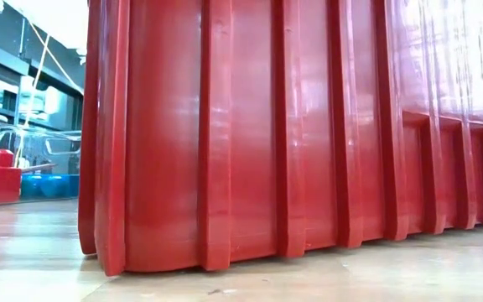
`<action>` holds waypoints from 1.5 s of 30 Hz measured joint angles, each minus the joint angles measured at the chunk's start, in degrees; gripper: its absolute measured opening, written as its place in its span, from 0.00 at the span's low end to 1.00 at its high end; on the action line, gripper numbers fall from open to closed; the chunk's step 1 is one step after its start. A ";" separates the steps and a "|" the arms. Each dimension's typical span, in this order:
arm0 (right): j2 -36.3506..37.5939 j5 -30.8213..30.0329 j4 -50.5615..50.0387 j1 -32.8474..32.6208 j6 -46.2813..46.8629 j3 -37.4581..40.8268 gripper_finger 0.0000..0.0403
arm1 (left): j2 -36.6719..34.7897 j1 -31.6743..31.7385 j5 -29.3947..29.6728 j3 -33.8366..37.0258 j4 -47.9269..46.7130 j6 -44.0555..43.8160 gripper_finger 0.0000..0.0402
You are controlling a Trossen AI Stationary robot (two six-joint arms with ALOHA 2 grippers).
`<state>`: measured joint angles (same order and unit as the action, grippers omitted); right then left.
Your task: Sort Items/Unsort Items
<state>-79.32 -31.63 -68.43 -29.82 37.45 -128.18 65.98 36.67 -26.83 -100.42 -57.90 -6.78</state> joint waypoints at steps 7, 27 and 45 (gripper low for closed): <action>-3.81 -18.34 -9.21 -7.59 11.13 0.00 0.00 | 9.77 0.02 5.31 -0.04 10.16 8.23 0.19; -23.57 -22.82 -22.03 -10.37 35.84 0.04 0.00 | 35.21 0.25 7.56 0.07 37.73 42.76 0.17; -25.84 -2.01 -17.00 -10.30 18.79 0.02 0.00 | 38.75 0.07 25.03 -0.11 43.55 69.02 0.25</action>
<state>-105.15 -33.65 -85.44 -40.11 56.24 -128.16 104.73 36.74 -1.80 -100.53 -14.35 62.24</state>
